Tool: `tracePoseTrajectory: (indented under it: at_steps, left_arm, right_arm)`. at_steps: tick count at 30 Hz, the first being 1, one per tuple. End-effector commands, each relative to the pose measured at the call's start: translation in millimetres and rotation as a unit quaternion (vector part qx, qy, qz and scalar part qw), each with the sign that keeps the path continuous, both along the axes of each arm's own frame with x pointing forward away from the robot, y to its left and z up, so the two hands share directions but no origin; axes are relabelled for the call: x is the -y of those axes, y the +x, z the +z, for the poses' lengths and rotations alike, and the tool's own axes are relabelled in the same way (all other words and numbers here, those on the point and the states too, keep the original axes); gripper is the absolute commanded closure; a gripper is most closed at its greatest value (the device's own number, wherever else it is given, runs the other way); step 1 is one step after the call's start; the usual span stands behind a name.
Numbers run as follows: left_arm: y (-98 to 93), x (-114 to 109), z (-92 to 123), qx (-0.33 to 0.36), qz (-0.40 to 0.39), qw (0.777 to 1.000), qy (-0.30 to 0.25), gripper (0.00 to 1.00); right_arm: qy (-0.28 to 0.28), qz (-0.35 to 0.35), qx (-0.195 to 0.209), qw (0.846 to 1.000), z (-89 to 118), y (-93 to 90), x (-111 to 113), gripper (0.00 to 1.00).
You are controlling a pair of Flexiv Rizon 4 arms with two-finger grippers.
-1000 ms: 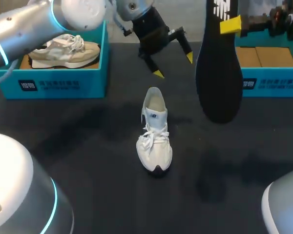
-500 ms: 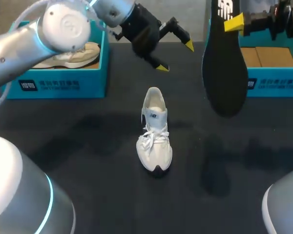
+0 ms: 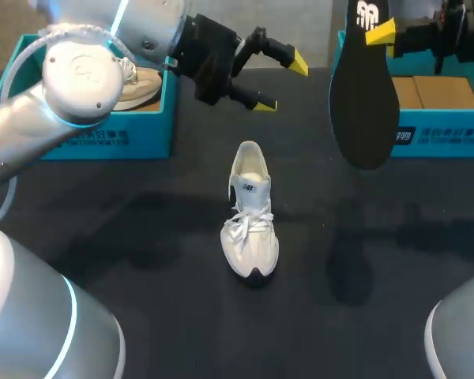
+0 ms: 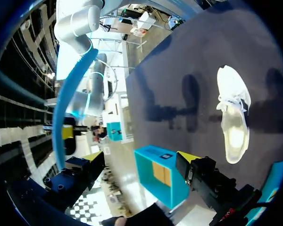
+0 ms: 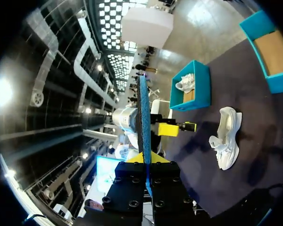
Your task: Take the shoe out of the shoebox, open the shoe tongue, remove and reinsert the insole, then place the shoe into the shoebox
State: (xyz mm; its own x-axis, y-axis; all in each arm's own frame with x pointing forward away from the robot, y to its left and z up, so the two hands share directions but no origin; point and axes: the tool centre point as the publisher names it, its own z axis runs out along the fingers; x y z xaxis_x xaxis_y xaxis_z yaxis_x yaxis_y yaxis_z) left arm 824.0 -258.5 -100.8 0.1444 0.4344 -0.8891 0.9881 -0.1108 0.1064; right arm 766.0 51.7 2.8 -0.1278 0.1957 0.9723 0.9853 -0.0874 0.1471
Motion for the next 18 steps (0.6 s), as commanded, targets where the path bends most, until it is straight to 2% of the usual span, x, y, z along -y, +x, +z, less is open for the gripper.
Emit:
tracePoseTrajectory:
  at_steps: [1, 9, 18]
  left_arm:
    - [-11.6, -10.4, 3.7, 0.004, -0.012, 0.996, -0.089, 0.0]
    - [-21.9, -19.1, 19.0, 0.009, -0.035, 0.989, -0.146, 0.0]
    - [-37.2, -16.4, 27.5, 0.011, -0.06, 0.979, -0.192, 0.0]
  right_arm:
    - [0.004, -0.001, -0.017, 1.0, -10.8, 10.5, -0.2, 1.0]
    - [-0.003, -0.007, -0.05, 0.999, -28.2, 27.2, -0.4, 1.0]
    - [0.004, -0.002, -0.079, 0.997, -39.6, 48.8, -15.7, 1.0]
